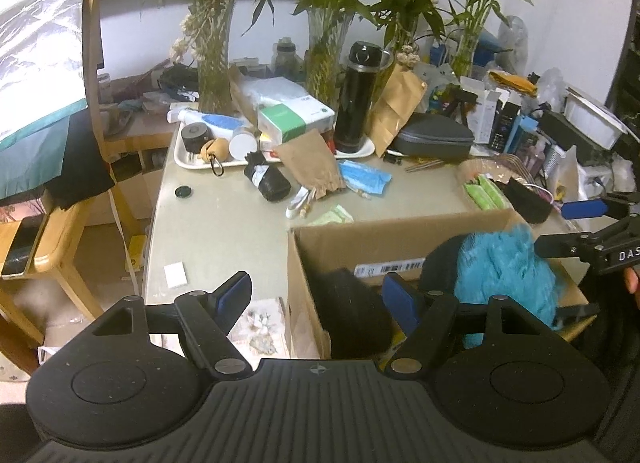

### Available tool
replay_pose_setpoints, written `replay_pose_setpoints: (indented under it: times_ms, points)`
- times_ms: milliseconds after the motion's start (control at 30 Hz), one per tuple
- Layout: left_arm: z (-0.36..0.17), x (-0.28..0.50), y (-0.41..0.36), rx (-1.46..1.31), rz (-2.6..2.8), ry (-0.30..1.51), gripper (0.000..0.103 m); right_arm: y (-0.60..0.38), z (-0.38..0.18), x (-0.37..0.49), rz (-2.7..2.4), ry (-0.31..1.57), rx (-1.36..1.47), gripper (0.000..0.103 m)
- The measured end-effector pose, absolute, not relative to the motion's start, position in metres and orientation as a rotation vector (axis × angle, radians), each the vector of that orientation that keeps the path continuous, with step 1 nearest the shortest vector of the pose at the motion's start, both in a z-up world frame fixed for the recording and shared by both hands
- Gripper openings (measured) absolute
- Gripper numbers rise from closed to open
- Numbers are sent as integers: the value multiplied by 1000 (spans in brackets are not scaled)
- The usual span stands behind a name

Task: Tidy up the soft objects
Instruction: 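Reach the left gripper to the green-and-white wipes packet and grasp it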

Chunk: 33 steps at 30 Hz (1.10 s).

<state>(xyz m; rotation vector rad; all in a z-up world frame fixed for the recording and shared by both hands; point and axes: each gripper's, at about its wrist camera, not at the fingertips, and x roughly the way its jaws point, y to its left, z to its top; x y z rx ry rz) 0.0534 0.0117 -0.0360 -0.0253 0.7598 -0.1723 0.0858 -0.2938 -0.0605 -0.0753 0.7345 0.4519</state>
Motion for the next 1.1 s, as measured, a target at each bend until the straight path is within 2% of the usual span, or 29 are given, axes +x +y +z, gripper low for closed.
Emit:
replay_pose_setpoints:
  times_ms: [1100]
  points:
    - [-35,140,17,61,-271,763,72,-295,-62,196,447,772,-57,103]
